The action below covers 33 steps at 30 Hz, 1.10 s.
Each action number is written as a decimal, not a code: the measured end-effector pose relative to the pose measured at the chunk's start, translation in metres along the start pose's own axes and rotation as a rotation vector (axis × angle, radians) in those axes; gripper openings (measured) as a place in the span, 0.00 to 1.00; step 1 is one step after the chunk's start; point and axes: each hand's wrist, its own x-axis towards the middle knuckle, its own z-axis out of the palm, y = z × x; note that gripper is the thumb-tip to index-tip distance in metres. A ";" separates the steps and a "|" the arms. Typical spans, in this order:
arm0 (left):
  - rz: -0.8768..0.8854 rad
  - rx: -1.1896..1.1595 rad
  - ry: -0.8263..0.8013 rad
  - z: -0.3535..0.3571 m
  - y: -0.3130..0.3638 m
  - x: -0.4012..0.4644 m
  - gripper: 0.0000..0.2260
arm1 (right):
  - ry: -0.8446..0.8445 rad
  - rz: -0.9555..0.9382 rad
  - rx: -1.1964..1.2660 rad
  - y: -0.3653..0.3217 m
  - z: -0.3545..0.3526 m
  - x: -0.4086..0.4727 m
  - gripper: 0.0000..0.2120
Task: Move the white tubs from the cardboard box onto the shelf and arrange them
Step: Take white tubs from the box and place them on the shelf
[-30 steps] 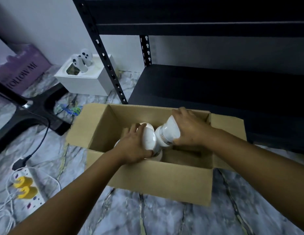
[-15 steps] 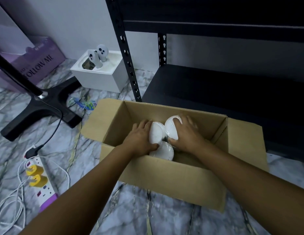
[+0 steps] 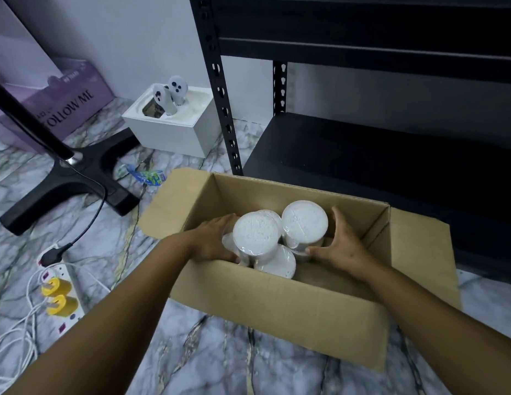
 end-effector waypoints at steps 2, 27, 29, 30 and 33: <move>0.012 -0.046 -0.046 0.000 0.001 0.004 0.52 | -0.021 0.029 0.029 0.003 0.004 0.004 0.58; 0.102 -0.529 0.093 0.005 0.015 0.011 0.39 | 0.006 -0.049 0.280 -0.018 0.011 0.005 0.40; 0.131 -0.549 0.134 0.005 0.017 0.008 0.40 | 0.011 -0.047 0.266 -0.018 0.010 0.004 0.41; 0.140 -0.556 0.159 0.004 0.018 0.007 0.40 | 0.017 -0.051 0.267 -0.019 0.009 0.003 0.41; 0.153 -0.575 0.225 0.003 0.021 0.002 0.40 | 0.052 -0.076 0.306 -0.023 0.005 0.000 0.39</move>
